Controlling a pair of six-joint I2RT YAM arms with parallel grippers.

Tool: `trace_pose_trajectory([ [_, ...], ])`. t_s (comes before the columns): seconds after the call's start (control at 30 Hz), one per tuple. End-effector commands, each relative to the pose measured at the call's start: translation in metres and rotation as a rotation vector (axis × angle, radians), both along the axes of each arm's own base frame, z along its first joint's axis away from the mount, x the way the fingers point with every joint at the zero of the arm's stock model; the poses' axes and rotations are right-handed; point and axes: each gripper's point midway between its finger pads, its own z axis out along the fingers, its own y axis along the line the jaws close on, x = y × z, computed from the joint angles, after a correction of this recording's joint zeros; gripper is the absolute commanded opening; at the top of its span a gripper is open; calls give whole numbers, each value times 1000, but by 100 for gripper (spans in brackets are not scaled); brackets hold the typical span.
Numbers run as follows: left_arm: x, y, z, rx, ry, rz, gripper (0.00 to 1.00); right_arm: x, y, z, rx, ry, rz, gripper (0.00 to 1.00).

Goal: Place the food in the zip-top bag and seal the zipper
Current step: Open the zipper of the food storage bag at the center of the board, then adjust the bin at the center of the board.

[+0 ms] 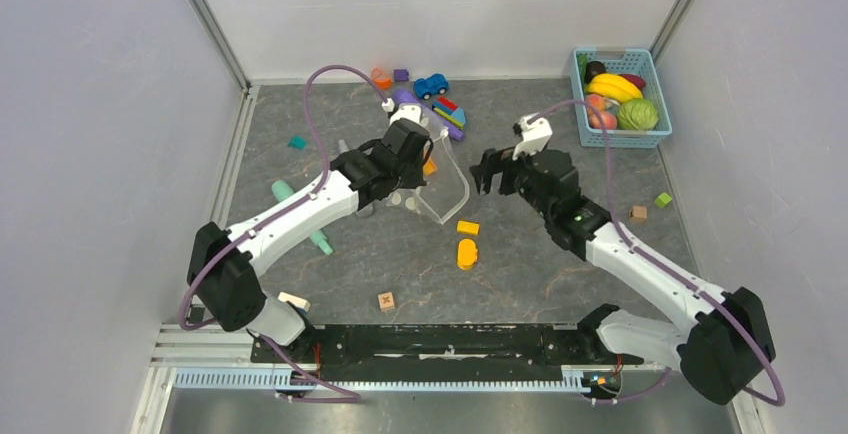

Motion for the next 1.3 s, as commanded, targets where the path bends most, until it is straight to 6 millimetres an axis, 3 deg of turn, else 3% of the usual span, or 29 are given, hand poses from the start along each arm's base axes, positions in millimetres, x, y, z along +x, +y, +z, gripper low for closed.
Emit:
trace_pose_trajectory([
  [0.0, 12, -1, 18, 11, -48, 7, 2, 31, -51, 41, -98, -106, -156, 98],
  [0.2, 10, 15, 23, 65, -50, 51, 2, 93, -141, 36, -272, -30, -398, 98],
  [0.33, 10, 48, 30, 172, -83, 161, 2, 146, -190, 33, -255, 44, -459, 98],
  [0.47, 4, 78, 37, 274, -88, 255, 2, 194, -254, 8, -229, 162, -574, 98],
  [0.53, 1, 86, 44, 286, -93, 280, 2, 214, -270, -14, -206, 230, -567, 96],
  [0.77, -3, 114, 79, 349, -151, 358, 2, 257, -249, -44, -181, 196, -340, 89],
  [0.93, -8, 133, 89, 398, -174, 411, 5, 259, -250, -81, -193, 247, -335, 77],
  [1.07, -11, 136, 81, 416, -147, 415, 7, 255, -246, -103, -181, 287, -318, 61],
  [1.27, -14, 131, 56, 409, -87, 408, 7, 235, -225, -105, -151, 304, -256, 29],
])
